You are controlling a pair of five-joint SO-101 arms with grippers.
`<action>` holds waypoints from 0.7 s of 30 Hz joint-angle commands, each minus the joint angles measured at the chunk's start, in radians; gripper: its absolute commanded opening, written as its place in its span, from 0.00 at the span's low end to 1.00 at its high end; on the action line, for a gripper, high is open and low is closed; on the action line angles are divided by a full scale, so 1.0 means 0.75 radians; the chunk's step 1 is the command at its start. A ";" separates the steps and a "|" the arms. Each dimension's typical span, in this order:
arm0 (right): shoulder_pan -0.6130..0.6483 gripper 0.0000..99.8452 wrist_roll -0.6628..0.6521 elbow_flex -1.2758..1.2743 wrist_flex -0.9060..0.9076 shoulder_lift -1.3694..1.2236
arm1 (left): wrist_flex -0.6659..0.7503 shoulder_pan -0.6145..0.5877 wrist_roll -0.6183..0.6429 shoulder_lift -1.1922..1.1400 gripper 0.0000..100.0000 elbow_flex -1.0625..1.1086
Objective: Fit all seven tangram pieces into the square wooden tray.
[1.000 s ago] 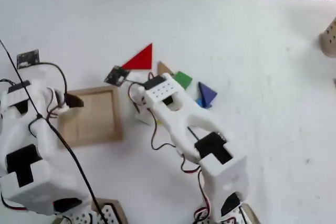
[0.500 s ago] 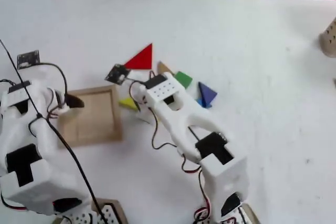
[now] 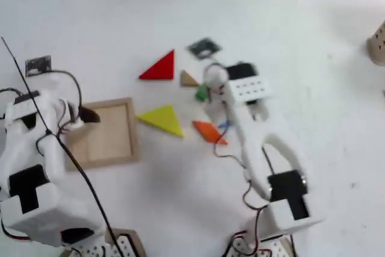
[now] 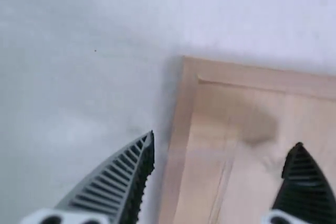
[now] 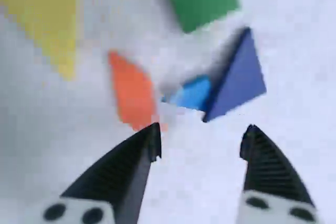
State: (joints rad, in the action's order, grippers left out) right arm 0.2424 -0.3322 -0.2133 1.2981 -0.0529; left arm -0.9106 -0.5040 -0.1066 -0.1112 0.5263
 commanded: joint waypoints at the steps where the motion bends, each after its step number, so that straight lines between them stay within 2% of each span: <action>1: -0.138 0.25 0.115 -0.047 -0.079 0.071 | -0.012 0.046 0.006 0.015 0.37 -0.033; 7: -0.177 0.25 0.190 -0.198 -0.275 0.071 | -0.072 0.144 0.004 0.015 0.37 -0.027; 11: -0.165 0.24 0.190 -0.225 -0.302 0.073 | -0.098 0.212 0.002 0.017 0.37 0.006; 15: -0.169 0.14 0.192 -0.221 -0.304 0.073 | -0.098 0.275 0.002 0.107 0.37 0.100; 18: -0.167 0.13 0.192 -0.225 -0.361 0.071 | -0.031 0.388 0.002 0.238 0.37 0.235; 21: -0.167 0.18 0.192 -0.225 -0.410 0.071 | 0.074 0.398 0.002 0.410 0.37 0.370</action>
State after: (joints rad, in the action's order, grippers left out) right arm 0.1243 -0.1941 -0.3897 1.0311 -0.0483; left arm -0.9214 -0.2325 -0.1082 0.0606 0.7380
